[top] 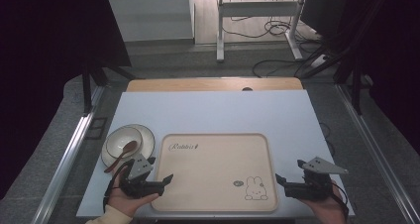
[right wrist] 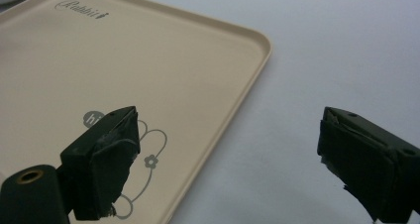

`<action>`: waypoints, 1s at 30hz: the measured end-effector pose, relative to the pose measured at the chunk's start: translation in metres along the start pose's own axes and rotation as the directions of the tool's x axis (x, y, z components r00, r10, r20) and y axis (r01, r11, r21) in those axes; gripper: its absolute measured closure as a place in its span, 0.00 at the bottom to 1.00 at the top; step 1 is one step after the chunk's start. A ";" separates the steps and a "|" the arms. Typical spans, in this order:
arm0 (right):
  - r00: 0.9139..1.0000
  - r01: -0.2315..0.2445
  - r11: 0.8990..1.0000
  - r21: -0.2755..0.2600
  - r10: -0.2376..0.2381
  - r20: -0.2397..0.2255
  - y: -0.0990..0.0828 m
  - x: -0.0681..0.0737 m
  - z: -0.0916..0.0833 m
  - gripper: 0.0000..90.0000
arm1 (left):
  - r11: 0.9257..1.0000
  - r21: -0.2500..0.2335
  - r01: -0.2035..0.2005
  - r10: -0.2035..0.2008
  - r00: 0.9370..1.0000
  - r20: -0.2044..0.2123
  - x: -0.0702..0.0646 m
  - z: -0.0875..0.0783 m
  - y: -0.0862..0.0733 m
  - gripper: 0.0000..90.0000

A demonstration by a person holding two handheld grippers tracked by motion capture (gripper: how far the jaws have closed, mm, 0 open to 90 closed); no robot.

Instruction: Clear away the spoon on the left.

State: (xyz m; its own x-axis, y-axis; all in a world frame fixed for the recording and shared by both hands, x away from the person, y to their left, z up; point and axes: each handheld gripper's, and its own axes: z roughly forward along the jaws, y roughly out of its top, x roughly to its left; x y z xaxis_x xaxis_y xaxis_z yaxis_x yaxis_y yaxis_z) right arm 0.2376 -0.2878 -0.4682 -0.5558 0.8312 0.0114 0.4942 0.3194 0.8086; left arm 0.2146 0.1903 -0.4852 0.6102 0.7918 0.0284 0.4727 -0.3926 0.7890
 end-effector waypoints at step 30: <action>1.000 0.023 1.000 0.019 -0.023 0.001 -0.005 -0.003 0.002 0.13 | 0.999 -0.022 -0.036 0.036 0.999 -0.002 0.000 -0.003 0.001 0.22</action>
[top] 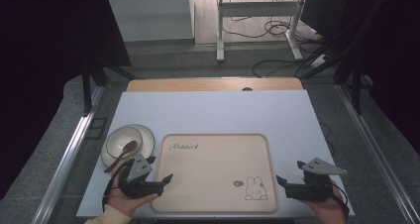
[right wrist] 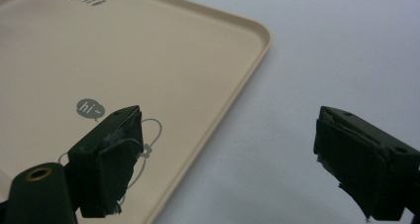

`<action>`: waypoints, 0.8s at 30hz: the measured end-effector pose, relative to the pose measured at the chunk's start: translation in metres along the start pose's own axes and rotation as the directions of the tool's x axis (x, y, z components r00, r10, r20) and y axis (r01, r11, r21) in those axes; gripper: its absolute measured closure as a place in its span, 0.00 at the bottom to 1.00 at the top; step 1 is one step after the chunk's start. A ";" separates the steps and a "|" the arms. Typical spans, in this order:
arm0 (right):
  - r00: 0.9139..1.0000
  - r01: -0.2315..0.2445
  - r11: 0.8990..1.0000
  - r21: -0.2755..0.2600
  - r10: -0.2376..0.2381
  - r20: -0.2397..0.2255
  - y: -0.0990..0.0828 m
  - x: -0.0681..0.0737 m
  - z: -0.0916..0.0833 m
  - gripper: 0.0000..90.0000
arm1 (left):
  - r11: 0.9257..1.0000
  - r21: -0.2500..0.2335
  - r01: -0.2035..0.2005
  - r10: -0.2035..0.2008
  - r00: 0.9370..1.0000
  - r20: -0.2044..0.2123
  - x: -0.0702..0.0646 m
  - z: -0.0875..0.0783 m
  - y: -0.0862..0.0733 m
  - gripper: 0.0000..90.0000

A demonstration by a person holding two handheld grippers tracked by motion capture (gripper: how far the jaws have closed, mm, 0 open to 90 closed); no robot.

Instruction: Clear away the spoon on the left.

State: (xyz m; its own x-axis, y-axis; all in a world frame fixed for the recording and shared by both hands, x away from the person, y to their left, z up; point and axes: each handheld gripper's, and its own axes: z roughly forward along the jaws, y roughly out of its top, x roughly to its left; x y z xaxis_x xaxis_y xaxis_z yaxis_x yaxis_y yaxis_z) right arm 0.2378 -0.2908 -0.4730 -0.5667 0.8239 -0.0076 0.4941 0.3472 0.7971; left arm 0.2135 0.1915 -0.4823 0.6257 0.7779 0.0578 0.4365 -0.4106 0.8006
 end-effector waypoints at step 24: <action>1.000 -0.003 1.000 -0.001 0.003 0.018 0.000 -0.005 -0.002 0.14 | 0.999 -0.038 0.016 -0.016 1.000 -0.004 0.005 -0.013 0.006 0.24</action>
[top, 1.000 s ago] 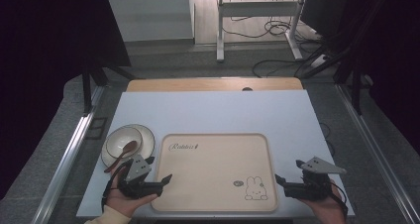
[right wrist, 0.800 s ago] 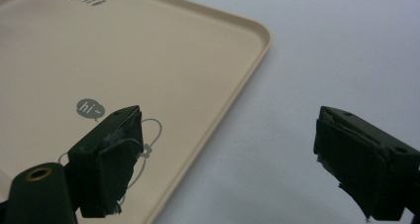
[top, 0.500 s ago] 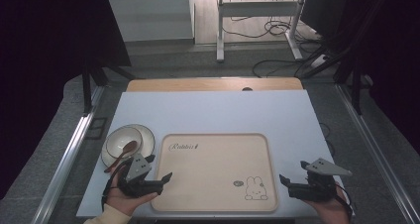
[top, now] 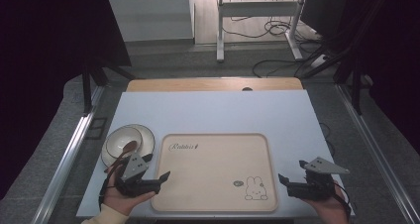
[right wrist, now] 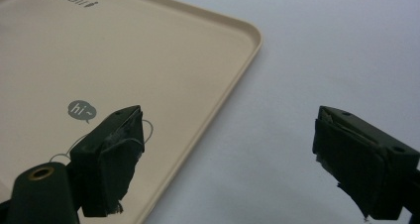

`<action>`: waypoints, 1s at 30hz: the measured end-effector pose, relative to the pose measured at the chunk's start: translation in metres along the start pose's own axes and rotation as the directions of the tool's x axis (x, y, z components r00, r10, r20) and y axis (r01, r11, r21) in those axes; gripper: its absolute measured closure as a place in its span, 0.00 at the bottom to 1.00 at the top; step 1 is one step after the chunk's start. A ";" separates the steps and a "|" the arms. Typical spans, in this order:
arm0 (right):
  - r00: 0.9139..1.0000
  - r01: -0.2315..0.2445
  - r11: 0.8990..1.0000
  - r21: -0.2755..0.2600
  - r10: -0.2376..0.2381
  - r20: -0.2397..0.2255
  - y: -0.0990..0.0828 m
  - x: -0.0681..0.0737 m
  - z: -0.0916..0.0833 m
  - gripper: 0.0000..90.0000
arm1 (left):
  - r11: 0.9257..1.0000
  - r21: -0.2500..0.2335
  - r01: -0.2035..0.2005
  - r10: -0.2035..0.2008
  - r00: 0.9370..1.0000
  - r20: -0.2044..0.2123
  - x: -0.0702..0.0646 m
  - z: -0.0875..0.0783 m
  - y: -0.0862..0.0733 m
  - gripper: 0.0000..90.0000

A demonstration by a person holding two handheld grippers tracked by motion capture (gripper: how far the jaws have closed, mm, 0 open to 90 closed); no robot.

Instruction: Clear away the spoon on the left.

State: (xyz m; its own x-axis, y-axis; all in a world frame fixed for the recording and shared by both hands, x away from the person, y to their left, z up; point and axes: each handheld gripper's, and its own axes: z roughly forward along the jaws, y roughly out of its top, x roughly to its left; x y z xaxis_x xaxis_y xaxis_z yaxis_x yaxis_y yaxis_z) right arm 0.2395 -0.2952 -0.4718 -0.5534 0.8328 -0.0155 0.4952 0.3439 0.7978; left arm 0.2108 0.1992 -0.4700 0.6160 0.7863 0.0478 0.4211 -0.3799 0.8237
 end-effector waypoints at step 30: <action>1.000 0.006 1.000 0.012 -0.007 0.008 -0.001 -0.001 0.001 0.14 | 0.996 -0.092 0.016 -0.023 0.997 -0.072 0.018 -0.049 0.024 0.25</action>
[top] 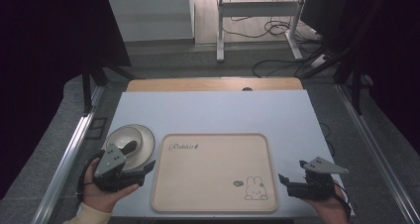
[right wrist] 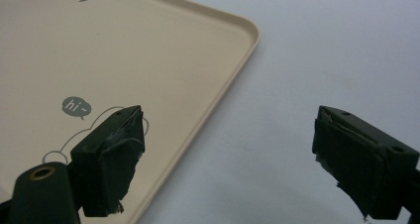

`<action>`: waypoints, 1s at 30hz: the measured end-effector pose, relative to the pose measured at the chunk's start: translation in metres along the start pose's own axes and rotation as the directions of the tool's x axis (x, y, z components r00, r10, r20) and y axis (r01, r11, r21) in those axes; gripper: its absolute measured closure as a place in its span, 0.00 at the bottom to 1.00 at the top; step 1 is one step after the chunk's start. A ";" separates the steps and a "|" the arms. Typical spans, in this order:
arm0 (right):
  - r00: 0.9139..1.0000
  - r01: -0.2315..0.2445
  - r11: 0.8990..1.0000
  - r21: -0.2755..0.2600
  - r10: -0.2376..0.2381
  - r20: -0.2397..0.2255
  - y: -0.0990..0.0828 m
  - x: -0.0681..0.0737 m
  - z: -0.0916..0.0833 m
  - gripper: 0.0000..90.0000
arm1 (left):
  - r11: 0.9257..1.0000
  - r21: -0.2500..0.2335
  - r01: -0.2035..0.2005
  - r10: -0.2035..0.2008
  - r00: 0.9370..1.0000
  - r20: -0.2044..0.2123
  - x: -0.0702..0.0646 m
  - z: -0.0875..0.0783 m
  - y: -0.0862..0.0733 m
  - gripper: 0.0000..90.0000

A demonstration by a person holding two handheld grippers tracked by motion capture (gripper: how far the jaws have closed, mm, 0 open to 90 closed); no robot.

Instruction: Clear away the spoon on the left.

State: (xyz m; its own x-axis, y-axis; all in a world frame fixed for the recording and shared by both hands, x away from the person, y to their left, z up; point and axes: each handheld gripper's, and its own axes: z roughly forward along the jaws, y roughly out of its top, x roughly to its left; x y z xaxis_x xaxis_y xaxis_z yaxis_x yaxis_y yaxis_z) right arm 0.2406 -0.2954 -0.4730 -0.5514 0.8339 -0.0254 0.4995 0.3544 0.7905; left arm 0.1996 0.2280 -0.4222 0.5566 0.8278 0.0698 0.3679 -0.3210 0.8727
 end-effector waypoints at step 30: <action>1.000 0.000 1.000 0.008 0.000 0.006 0.000 -0.001 0.001 0.14 | 0.998 -0.011 0.061 -0.062 0.993 -0.098 0.033 -0.025 -0.007 0.24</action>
State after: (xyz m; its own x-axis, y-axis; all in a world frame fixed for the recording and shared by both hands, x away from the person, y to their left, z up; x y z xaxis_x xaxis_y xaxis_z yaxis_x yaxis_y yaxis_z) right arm 0.2413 -0.2960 -0.4737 -0.5470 0.8366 -0.0292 0.5047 0.3574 0.7858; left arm 0.1969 0.2685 -0.4142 0.4574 0.8871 0.0622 0.3931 -0.2644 0.8807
